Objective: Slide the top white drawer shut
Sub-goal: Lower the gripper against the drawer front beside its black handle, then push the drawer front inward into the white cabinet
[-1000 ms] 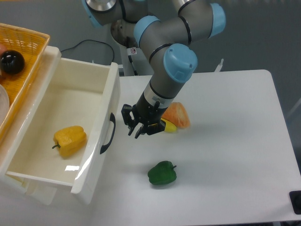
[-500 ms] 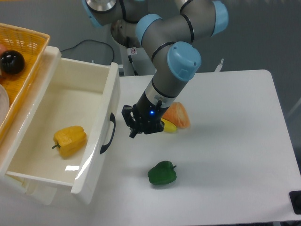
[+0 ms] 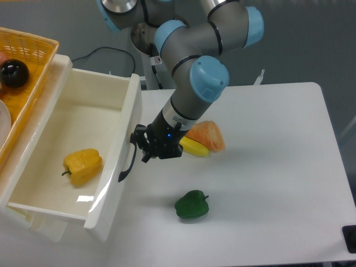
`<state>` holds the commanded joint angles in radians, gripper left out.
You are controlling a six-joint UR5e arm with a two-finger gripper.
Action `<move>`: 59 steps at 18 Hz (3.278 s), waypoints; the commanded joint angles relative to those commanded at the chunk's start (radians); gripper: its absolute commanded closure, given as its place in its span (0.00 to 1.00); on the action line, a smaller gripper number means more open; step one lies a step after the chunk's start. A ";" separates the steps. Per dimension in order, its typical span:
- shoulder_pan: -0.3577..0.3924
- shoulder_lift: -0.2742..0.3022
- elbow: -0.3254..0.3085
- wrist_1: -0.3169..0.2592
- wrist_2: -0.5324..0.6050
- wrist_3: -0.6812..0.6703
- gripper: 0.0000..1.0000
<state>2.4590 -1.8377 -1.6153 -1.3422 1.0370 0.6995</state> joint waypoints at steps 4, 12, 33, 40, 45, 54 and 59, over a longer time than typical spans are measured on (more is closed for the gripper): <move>0.000 0.002 0.000 -0.002 -0.005 0.000 0.98; -0.015 0.003 0.000 -0.009 -0.017 -0.002 0.98; -0.057 0.012 0.000 -0.031 -0.041 -0.002 0.97; -0.066 0.031 0.000 -0.032 -0.072 -0.003 0.97; -0.077 0.037 0.000 -0.052 -0.072 -0.003 0.97; -0.094 0.040 0.000 -0.057 -0.078 -0.014 0.97; -0.089 0.046 -0.002 -0.058 -0.083 -0.012 0.97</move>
<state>2.3700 -1.7917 -1.6168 -1.4005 0.9542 0.6872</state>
